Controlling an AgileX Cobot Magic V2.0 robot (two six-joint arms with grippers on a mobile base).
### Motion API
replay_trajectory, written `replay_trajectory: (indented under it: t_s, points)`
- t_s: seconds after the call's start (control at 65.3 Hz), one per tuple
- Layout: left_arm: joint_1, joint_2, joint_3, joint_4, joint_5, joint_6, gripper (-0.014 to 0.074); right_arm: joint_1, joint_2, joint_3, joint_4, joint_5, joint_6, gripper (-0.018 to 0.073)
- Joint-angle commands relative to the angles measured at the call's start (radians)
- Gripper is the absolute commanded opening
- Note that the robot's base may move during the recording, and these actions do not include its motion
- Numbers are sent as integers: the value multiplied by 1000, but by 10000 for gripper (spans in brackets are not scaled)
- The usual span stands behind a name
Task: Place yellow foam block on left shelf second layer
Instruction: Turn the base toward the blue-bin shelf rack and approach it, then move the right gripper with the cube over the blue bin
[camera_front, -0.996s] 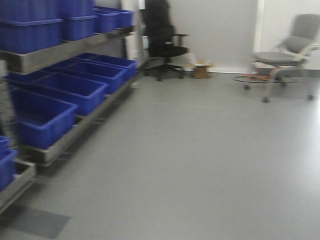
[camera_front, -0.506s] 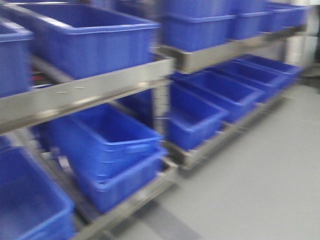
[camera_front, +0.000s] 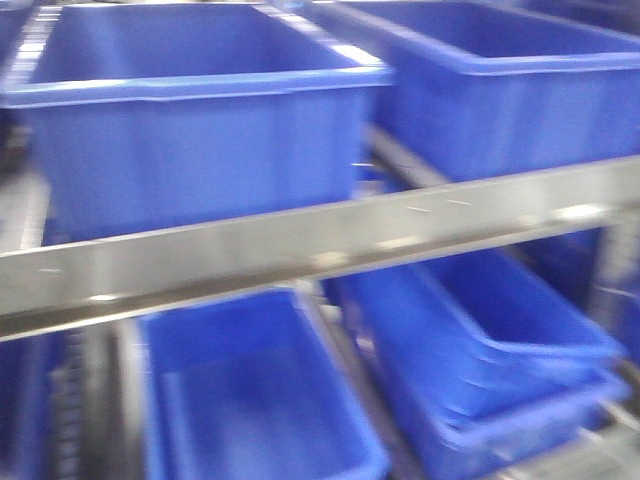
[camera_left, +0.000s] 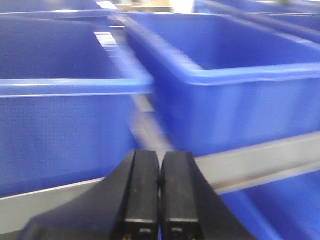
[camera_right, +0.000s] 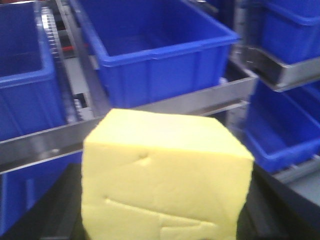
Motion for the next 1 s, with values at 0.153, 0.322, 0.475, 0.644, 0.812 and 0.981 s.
replay_trajectory:
  t_s: [0.153,0.322,0.475,0.644,0.812,0.981]
  points:
    - [-3,8,26,-2,-88,-4,136,-4,15,-26,-14,-85,-9,256]
    - [-3,8,26,-2,-88,-4,136,-4,15,-26,-14,-85,-9,256]
    - [-3,8,26,-2,-88,-4,136,-4,15,-26,-14,-85,-9,256]
    - [-3,8,26,-2,-88,-4,136,-4,15,-26,-14,-85,-9,256]
    - [-3,8,26,-2,-88,-4,136,-4,15,-26,-14,-85,-9,256]
    - [-3,8,26,-2,-88,-4,136,-4,15,-26,-14,-85,-9,256]
